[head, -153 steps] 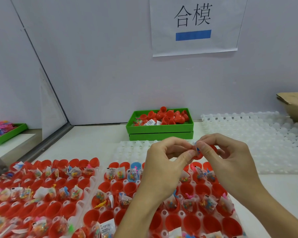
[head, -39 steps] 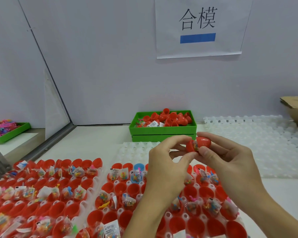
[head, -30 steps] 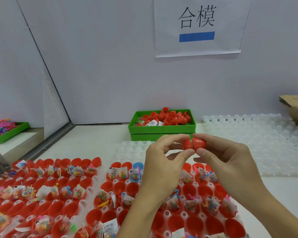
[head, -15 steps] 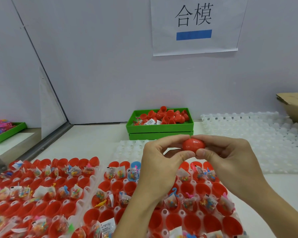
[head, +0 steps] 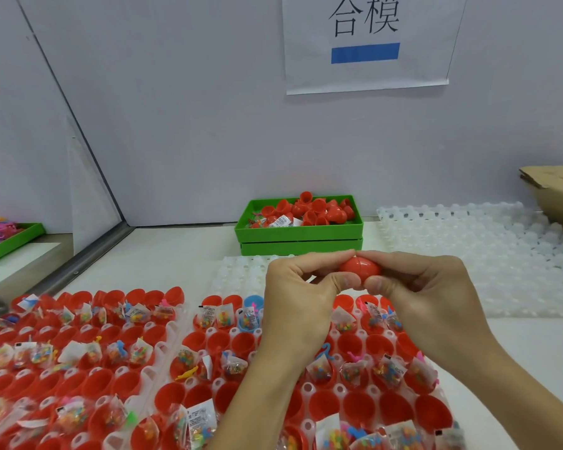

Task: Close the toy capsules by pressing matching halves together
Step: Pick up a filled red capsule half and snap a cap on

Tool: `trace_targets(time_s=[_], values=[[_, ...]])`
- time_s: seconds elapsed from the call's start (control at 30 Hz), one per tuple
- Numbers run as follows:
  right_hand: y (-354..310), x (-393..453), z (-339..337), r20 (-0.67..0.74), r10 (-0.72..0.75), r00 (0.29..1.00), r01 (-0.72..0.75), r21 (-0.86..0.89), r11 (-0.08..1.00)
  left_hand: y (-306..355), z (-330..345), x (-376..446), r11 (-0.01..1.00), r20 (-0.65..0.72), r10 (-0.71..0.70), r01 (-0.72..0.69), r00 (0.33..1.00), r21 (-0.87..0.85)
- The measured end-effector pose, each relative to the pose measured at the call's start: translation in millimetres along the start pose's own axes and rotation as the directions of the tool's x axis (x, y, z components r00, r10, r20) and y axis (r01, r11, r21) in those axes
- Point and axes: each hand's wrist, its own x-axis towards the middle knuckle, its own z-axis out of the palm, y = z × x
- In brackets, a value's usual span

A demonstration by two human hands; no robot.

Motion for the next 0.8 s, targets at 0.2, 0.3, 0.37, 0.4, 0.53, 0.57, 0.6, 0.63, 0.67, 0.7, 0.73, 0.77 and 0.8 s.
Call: trace_targets(time_s=[0.2, 0.3, 0.37, 0.4, 0.53, 0.57, 0.6, 0.63, 0.67, 0.7, 0.73, 0.77, 0.8], values=[[3.5, -3.3, 1.6, -0.032, -0.021, 0.999, 0.018, -0.103, 0.995, -0.5, 0.5, -0.3, 0.999, 0.033, 0.047, -0.048, 0.998, 0.012], [2.5, -3.8, 3.0, -0.02, -0.026, 0.999, 0.023, -0.14, 0.99, -2.0, 1.6, -0.7, 0.996, 0.024, 0.072, -0.073, 0.997, 0.056], [-0.3, -3.6, 2.4, 0.036, -0.014, 0.999, 0.019, -0.143, 0.99, -2.5, 3.5, -1.9, 0.987, -0.002, 0.112, -0.111, 0.994, 0.118], [-2.1, -3.2, 2.0, 0.064, 0.0, 0.998, 0.008, -0.118, 0.993, -2.7, 4.3, -2.8, 0.978, -0.011, 0.14, -0.137, 0.99, 0.159], [-11.5, -5.1, 6.8, 0.122, 0.038, 0.992, -0.048, 0.08, 0.996, -4.8, 4.4, -3.3, 0.943, -0.031, 0.185, -0.168, 0.982, 0.287], [-11.8, -6.5, 9.9, 0.122, 0.048, 0.991, -0.061, 0.098, 0.993, -4.8, 4.7, -4.3, 0.925, -0.025, 0.197, -0.177, 0.98, 0.338], [-11.4, -7.2, 12.3, 0.108, 0.07, 0.992, -0.082, 0.105, 0.991, -4.5, 5.4, -5.6, 0.901, -0.009, 0.206, -0.186, 0.978, 0.392], [-9.2, -7.1, 13.5, 0.087, 0.095, 0.992, -0.104, 0.104, 0.989, -4.2, 6.3, -6.4, 0.879, 0.016, 0.211, -0.197, 0.977, 0.434], [-7.1, -7.0, 13.5, 0.075, 0.119, 0.99, -0.127, 0.111, 0.986, -4.3, 7.2, -6.9, 0.86, 0.042, 0.224, -0.218, 0.974, 0.462], [-4.5, -6.8, 12.3, 0.073, 0.14, 0.987, -0.148, 0.127, 0.981, -4.3, 8.1, -7.0, 0.841, 0.067, 0.247, -0.248, 0.967, 0.481], [-3.2, -6.0, 11.0, 0.072, 0.164, 0.984, -0.173, 0.151, 0.973, -3.7, 8.4, -6.4, 0.823, 0.089, 0.271, -0.279, 0.958, 0.495], [-1.5, -5.4, 9.1, 0.07, 0.184, 0.98, -0.193, 0.173, 0.966, -2.5, 8.2, -5.2, 0.813, 0.108, 0.281, -0.296, 0.954, 0.501], [-0.2, -4.4, 7.7, 0.072, 0.204, 0.976, -0.215, 0.201, 0.956, -1.1, 7.9, -3.3, 0.821, 0.128, 0.27, -0.297, 0.954, 0.487]])
